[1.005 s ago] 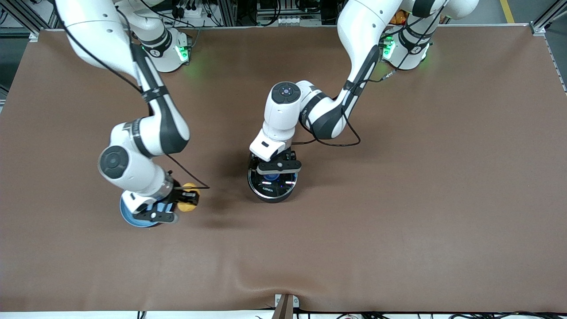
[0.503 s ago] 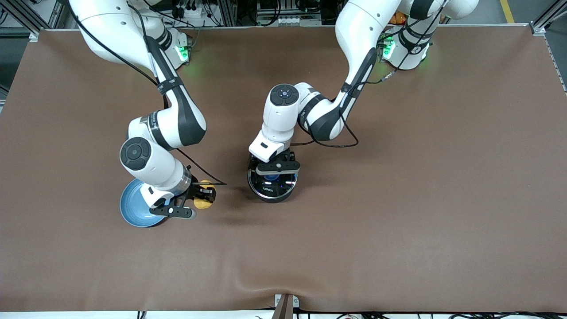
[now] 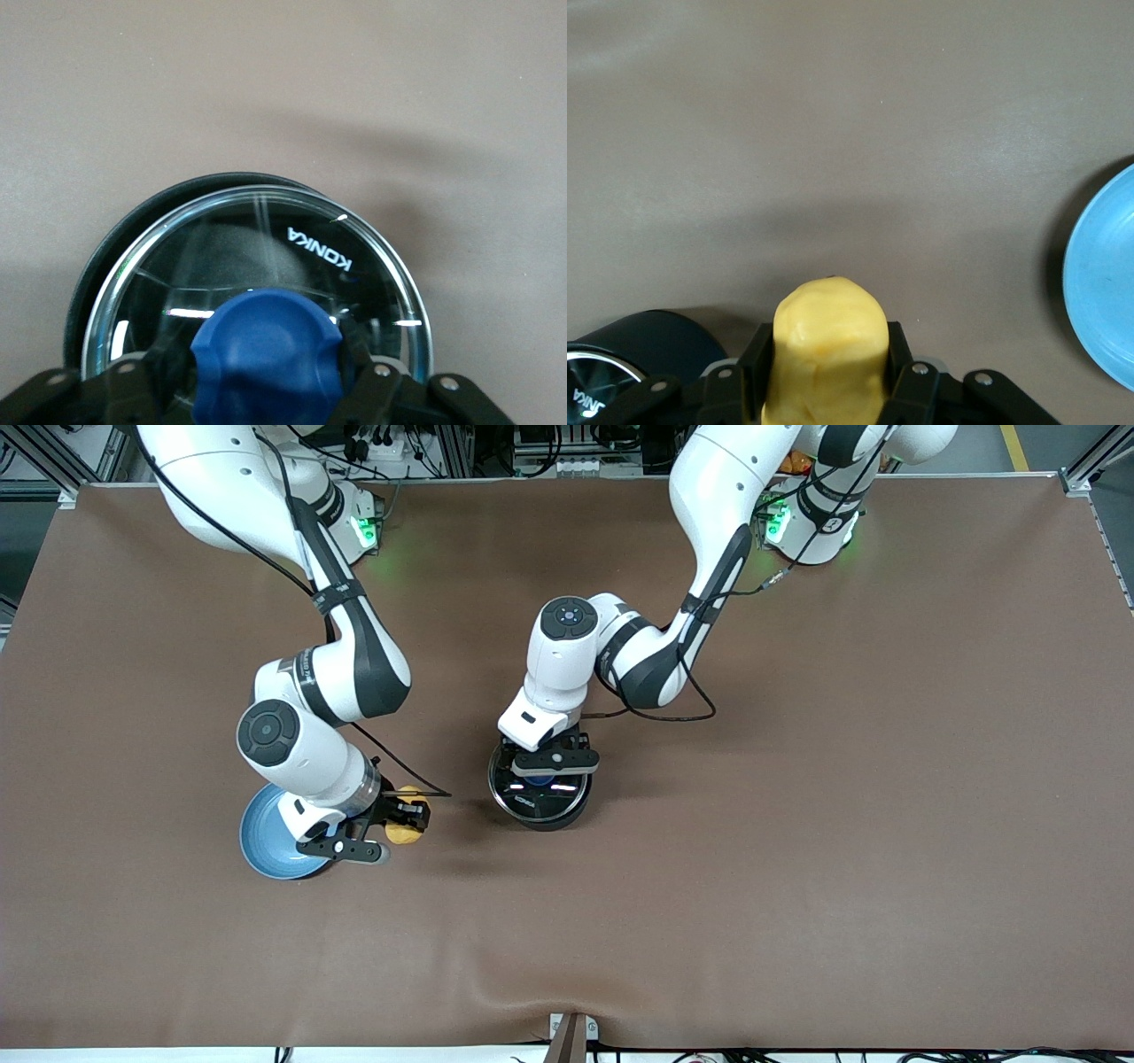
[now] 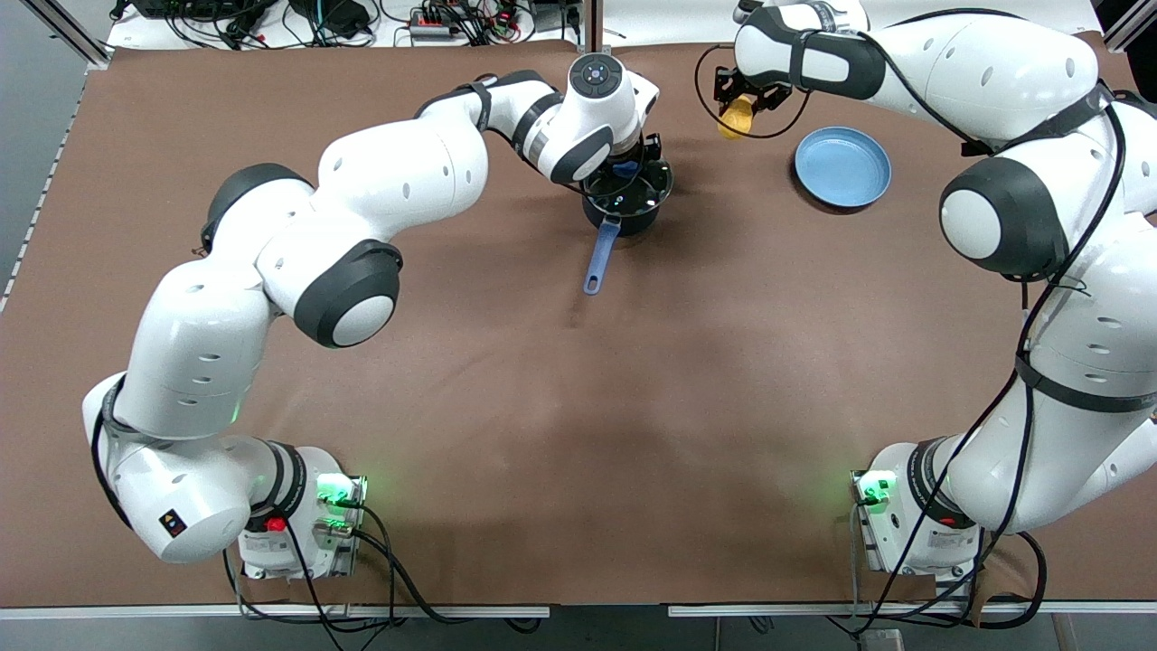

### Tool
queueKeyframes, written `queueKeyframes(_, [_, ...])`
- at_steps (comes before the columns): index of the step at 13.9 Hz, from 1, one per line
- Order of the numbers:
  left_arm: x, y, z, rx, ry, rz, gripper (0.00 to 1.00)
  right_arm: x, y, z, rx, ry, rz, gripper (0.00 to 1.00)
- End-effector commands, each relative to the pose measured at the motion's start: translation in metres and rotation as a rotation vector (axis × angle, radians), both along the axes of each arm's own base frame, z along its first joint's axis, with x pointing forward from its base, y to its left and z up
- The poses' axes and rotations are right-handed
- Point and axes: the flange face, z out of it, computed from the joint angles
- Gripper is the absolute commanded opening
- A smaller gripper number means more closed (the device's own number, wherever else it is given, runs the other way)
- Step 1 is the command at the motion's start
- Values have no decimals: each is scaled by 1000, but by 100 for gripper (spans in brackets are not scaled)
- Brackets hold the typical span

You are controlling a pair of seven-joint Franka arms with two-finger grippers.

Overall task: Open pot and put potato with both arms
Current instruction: 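Lift the potato toward the pot while the left gripper lifts the lid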

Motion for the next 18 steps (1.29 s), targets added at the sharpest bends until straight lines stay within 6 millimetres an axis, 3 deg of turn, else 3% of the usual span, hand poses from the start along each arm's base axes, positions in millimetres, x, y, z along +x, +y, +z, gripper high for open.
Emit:
queueKeyframes(1, [1, -3, 0, -7, 1, -2, 0, 1, 1, 8, 13, 0, -19, 24])
queueKeyframes(2, [1, -2, 1, -6, 7, 1, 0, 1, 2, 9, 16, 0, -19, 24])
queueKeyframes(5, [4, 8, 31, 2, 115, 18, 0, 4, 10, 20, 28, -15, -50, 22])
queueKeyframes(9, [19, 42, 119, 64, 173, -37, 0, 2, 23, 26, 33, -22, -39, 19])
queueKeyframes(11, [29, 64, 144, 98, 148, -113, 0, -3, 37, 29, 39, -21, -65, 16])
queueKeyframes(12, [39, 83, 145, 131, 134, -158, 0, -12, 57, 27, 38, -16, -59, 12])
queueKeyframes(13, [52, 112, 136, 161, 147, -169, 0, -20, 75, 27, 36, -14, -58, 6])
queueKeyframes(15, [69, 177, 136, 175, 183, -131, 0, -37, 109, 23, 34, -16, -38, 0])
queueKeyframes(17, [70, 242, 134, 184, 216, -158, 0, -51, 139, 15, -7, -32, -8, 0])
queueKeyframes(18, [67, 265, 136, 179, 233, -150, 0, -58, 152, 10, -32, -53, 2, 0])
